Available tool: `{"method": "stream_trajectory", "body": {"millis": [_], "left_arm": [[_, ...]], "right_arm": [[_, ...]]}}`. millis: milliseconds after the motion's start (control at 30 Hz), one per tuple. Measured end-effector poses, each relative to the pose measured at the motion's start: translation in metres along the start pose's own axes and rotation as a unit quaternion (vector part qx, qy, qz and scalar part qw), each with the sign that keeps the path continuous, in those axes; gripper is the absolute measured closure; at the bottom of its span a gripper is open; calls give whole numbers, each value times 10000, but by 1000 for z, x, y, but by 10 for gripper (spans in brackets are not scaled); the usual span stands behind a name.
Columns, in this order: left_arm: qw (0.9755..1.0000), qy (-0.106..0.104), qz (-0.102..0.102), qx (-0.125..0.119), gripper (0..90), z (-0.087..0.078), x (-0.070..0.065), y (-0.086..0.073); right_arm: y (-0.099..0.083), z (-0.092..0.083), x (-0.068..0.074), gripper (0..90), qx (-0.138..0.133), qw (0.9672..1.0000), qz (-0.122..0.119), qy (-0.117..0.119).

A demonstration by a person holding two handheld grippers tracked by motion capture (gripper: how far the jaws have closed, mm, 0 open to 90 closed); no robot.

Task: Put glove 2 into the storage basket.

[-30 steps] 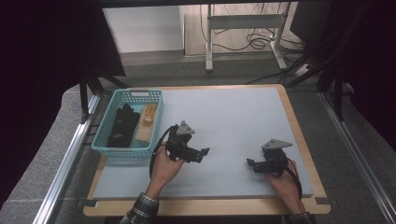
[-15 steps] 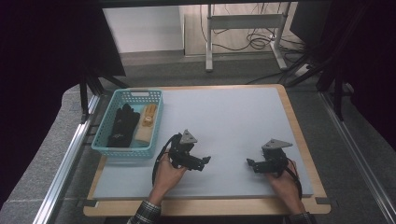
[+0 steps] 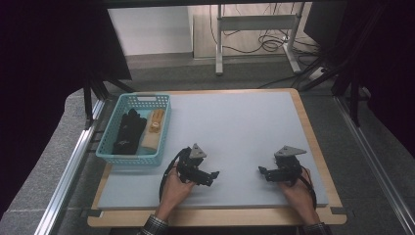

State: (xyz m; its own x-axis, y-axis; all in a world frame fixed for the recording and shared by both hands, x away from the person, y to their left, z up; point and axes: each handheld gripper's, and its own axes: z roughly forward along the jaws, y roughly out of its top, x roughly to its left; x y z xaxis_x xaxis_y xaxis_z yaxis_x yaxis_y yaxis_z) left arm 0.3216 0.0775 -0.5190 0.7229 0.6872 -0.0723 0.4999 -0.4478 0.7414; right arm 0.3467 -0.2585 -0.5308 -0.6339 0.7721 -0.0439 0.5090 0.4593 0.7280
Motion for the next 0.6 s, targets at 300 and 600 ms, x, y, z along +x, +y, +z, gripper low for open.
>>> {"method": "stream_trajectory", "body": {"millis": [300,600], "left_arm": [[9990,152,-26,409,0,16,0,-15],[9990,219,38,382,0,19,0,-19]], "right_arm": [[0,0,0,160,-1,10000,4,3],[-1,0,0,158,-9,10000,22,19]]}}
